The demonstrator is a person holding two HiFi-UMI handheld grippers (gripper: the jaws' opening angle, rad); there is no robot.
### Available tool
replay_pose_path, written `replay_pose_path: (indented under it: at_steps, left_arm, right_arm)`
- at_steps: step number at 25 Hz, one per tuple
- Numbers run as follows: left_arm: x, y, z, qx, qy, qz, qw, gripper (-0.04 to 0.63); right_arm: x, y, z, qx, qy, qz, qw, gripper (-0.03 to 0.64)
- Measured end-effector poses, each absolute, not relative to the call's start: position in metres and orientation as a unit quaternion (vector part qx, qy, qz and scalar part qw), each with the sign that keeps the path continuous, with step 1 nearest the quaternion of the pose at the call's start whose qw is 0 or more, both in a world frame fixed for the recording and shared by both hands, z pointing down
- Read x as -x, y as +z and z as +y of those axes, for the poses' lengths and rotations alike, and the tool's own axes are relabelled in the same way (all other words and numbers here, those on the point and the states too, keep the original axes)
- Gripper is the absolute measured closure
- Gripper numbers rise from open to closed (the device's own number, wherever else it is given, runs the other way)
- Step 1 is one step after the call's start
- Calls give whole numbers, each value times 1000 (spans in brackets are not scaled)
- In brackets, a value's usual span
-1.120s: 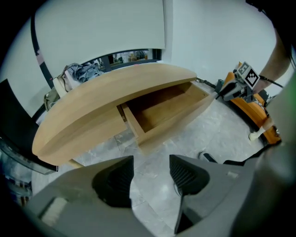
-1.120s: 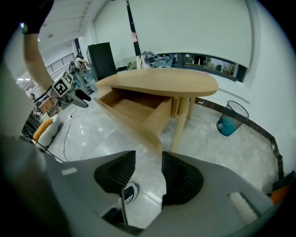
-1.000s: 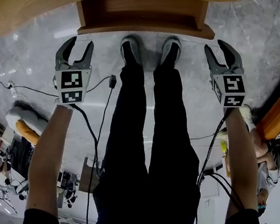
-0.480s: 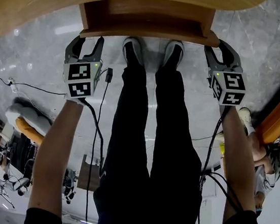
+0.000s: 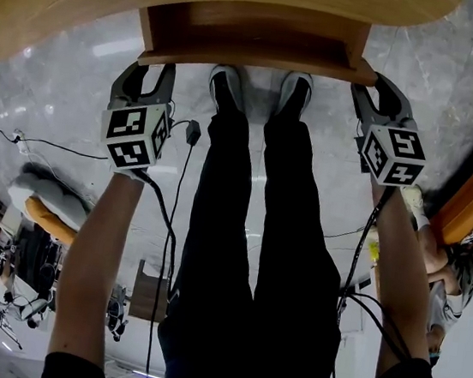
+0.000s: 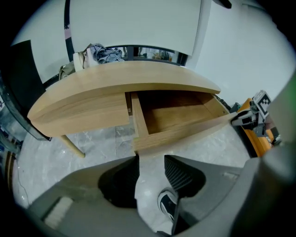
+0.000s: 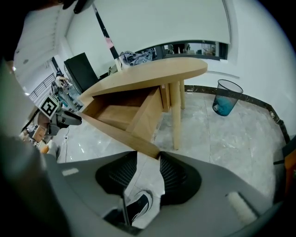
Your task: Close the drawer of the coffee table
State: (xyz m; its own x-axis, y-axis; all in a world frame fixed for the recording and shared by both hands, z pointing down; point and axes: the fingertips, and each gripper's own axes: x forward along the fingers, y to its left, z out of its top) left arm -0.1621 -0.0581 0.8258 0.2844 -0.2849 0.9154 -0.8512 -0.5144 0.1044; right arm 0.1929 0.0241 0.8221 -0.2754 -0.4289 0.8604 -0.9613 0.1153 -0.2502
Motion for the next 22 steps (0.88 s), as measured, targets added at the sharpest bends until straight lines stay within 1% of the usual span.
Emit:
replay_pose_path:
  at_steps: [5, 12, 22]
  left_arm:
    - [162, 818, -63, -741, 444, -392, 317, 416]
    - [162, 818, -66, -735, 431, -392, 346, 423]
    - [155, 817, -93, -741, 419, -400, 340, 430]
  right_arm:
    - [-193, 814, 20, -512, 426, -679, 310, 454]
    - [-194, 814, 16, -509, 426, -677, 318, 454]
    - [-202, 812, -10, -517, 421, -675, 316, 456]
